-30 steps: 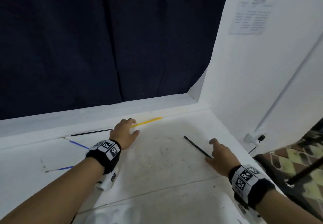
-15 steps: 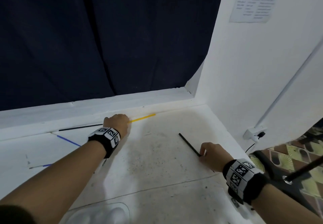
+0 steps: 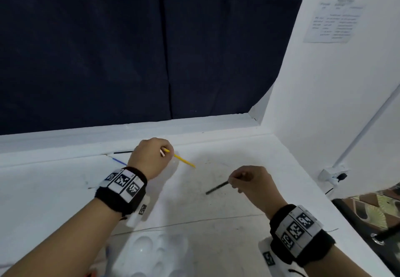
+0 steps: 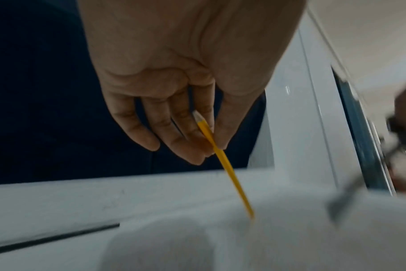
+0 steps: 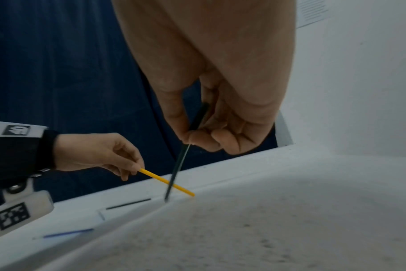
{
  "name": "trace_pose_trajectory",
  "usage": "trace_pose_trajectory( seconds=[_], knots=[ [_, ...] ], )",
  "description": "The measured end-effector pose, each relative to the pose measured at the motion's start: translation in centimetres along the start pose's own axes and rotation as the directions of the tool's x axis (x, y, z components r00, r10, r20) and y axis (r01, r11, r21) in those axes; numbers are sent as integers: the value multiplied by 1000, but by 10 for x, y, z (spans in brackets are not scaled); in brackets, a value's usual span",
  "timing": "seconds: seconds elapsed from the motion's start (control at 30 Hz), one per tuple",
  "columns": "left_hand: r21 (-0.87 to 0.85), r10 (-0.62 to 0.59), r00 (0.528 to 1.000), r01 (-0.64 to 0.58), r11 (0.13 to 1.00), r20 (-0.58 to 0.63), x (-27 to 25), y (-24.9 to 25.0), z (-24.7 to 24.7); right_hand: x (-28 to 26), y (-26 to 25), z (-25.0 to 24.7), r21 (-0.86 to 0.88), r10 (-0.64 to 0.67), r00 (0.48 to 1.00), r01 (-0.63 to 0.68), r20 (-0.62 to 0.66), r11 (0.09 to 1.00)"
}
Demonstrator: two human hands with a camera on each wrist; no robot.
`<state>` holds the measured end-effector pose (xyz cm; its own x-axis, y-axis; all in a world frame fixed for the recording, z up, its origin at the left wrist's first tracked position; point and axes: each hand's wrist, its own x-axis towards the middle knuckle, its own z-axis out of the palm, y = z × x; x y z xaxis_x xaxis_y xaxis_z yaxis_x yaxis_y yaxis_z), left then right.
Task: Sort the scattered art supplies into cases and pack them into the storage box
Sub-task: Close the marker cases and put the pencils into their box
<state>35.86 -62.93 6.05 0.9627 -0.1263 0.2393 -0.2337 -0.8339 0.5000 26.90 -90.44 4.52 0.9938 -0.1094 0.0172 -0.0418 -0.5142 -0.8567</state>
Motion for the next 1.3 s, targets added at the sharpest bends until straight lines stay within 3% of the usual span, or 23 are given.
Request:
trace_pose_trajectory(
  seconds=[0.2, 0.37, 0.47, 0.63, 0.93, 1.13, 1.3],
  knots=[
    [-341, 53, 961, -147, 928, -270, -93, -22, -117, -29, -47, 74, 279, -105, 994, 108, -27, 954],
    [-540, -63, 950, -118, 834, -305, -160, -61, -161, -48, -87, 143, 395, -188, 981, 159, 36, 905],
    [-604, -130, 953, -64, 794, -273, -192, -85, -164, -62, -103, 177, 432, -207, 972, 142, 107, 891],
    [-662, -221, 954, 31, 749, -205, -218, -119, -139, -73, -106, 221, 353, -195, 961, 116, 197, 928],
    [-729, -201, 977, 90, 678, -66, -185, -143, -104, -55, -103, 248, 128, -114, 941, 76, 318, 989],
    [-645, -174, 983, 165, 746, 51, -167, -146, -77, -49, -105, 251, 67, -81, 923, 60, 377, 996],
    [-316, -65, 975, 132, 939, 214, -160, -148, -69, -41, -98, 257, -27, -85, 907, 105, 412, 994]
  ],
)
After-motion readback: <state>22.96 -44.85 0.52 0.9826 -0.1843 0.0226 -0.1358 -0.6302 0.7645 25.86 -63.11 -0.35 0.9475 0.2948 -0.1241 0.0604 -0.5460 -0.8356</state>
